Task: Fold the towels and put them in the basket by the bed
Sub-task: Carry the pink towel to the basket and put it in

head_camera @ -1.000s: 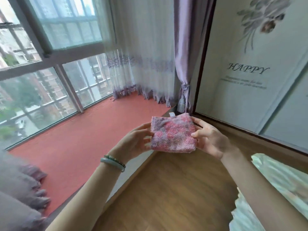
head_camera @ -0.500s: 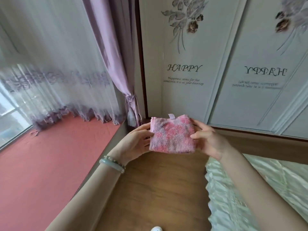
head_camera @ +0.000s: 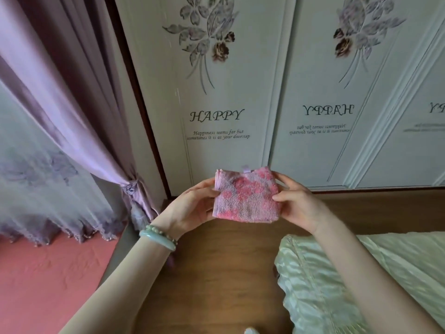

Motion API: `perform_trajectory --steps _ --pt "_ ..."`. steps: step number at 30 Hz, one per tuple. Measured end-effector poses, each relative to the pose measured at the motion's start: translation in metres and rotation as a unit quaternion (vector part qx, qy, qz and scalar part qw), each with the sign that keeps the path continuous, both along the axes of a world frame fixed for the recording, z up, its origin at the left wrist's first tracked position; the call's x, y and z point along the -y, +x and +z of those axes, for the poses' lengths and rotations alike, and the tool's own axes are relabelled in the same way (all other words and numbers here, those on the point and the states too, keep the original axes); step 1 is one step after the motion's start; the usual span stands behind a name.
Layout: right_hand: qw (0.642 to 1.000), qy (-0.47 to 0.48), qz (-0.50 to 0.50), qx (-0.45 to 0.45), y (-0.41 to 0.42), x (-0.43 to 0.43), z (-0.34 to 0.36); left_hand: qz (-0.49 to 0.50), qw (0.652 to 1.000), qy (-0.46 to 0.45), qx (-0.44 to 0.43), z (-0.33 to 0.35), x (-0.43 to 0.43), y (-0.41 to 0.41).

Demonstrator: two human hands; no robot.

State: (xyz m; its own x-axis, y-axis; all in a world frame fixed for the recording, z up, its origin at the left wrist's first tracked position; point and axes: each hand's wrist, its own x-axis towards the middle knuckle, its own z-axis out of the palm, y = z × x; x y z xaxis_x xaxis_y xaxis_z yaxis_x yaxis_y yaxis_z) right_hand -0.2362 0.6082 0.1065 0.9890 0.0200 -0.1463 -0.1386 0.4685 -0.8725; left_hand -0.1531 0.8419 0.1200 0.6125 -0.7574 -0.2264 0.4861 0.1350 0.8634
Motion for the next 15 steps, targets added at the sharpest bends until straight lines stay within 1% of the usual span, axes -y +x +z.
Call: perform_trajectory --steps 6,10,15 --pt "1.0 -0.001 -0.019 0.002 0.08 0.067 -0.009 -0.051 0.999 -0.009 0.003 -0.01 0.072 0.096" --pt "0.997 -0.01 -0.069 -0.02 0.14 0.127 -0.007 -0.067 0.997 -0.022 0.002 -0.007 0.134 0.161" --pt "0.995 -0.03 -0.091 -0.023 0.206 0.202 0.004 -0.037 0.999 0.002 -0.005 -0.001 0.215 0.236"
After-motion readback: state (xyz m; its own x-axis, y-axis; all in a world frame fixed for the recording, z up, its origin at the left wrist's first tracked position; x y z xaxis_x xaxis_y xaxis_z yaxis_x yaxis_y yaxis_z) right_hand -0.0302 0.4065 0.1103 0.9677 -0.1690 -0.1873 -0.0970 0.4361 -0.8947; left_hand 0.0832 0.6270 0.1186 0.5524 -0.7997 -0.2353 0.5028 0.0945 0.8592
